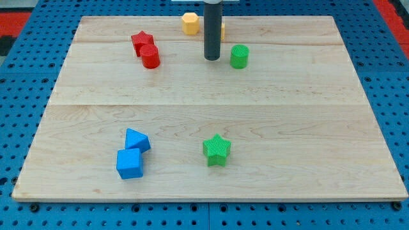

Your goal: Move the green circle towards the top right corner of the board

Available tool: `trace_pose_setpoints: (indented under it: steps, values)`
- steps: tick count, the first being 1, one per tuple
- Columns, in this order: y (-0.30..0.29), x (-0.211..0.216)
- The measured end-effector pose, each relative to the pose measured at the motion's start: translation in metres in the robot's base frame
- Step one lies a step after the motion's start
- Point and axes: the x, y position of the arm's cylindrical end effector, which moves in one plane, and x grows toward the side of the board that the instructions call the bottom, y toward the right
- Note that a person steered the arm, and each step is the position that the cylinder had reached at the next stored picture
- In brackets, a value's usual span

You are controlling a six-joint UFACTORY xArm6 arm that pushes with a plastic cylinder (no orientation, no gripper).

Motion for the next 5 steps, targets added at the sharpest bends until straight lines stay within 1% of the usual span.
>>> trace_pose_setpoints:
  steps: [1,2,3,5]
  values:
    - [0.003,0.044]
    - [0.053,0.014]
    - [0.053,-0.022]
    - [0.035,-0.032]
